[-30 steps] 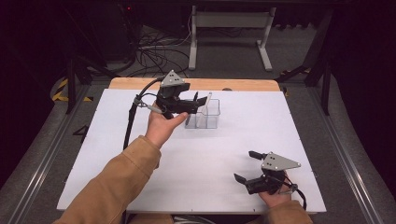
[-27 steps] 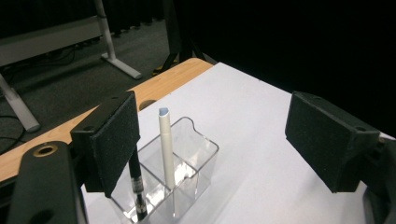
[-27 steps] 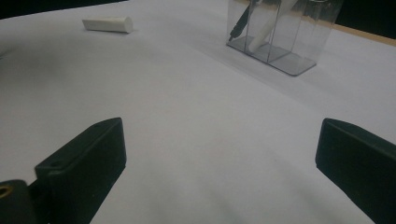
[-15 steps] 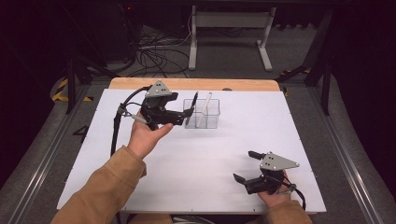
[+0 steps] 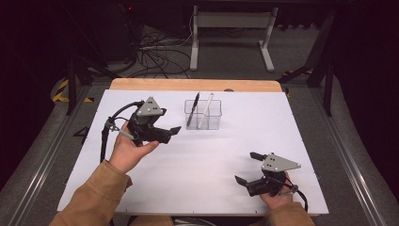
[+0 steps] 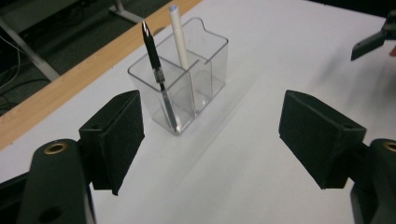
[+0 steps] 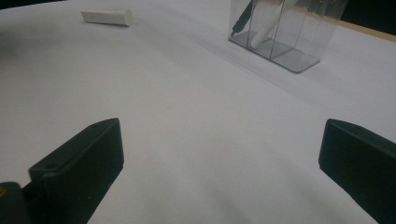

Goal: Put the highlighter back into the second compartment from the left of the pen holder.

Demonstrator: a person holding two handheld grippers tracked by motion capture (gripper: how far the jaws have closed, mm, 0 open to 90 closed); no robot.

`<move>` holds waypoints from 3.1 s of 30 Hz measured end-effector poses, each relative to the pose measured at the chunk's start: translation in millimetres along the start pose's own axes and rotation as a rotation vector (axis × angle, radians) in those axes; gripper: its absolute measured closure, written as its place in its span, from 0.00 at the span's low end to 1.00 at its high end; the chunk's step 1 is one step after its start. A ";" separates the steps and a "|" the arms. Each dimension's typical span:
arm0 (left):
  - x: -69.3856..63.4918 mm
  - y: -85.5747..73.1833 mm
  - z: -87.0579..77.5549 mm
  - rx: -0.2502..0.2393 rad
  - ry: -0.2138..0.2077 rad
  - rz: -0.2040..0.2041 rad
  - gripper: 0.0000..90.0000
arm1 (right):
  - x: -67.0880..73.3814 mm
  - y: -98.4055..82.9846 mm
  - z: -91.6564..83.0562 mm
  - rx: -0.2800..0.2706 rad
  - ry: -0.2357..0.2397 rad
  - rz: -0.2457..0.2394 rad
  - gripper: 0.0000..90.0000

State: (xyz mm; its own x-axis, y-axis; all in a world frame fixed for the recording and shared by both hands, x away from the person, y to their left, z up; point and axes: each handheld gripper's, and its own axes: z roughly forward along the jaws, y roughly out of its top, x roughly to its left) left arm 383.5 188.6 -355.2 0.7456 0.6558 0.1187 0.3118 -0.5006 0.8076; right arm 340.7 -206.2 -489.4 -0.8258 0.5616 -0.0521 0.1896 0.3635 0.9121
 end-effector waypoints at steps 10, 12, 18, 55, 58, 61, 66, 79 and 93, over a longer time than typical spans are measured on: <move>14.0 -32.6 -4.6 0.109 0.030 -0.021 0.26 | -0.5 0.7 1.6 0.007 0.016 -0.004 0.00; 17.4 -38.9 -2.7 0.135 0.062 -0.019 0.26 | -0.8 1.1 1.8 0.012 0.019 -0.004 0.00; 23.1 -53.8 -3.8 0.178 0.083 -0.022 0.26 | -1.5 1.0 1.9 0.015 0.018 -0.008 0.00; 53.5 -113.4 -21.8 0.306 0.052 -0.112 0.25 | -0.9 1.0 1.7 0.014 0.025 -0.005 0.00; 52.8 -112.7 -21.3 0.314 0.044 -0.108 0.25 | -0.9 0.9 2.1 0.016 0.024 -0.009 0.00; 52.1 -112.2 -20.2 0.321 0.041 -0.097 0.25 | -0.9 1.0 1.7 0.017 0.023 -0.008 0.00; 51.2 -111.6 -17.3 0.351 0.023 -0.092 0.27 | -0.5 0.9 2.2 0.015 0.025 -0.005 0.00; 51.1 -109.6 -9.2 0.450 0.024 -0.056 0.41 | -0.3 0.8 2.1 0.018 0.025 -0.005 0.00; 56.6 -112.2 11.6 0.535 -0.008 -0.065 0.51 | -0.4 0.7 2.4 0.020 0.025 0.001 0.00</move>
State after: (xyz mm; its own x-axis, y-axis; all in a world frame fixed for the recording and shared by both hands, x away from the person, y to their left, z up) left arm 397.6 275.3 -445.8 0.7186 0.6917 0.0725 0.6122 -0.6786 0.4058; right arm 342.5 -204.4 -489.7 -0.8383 0.5436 -0.0409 0.2007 0.3776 0.9040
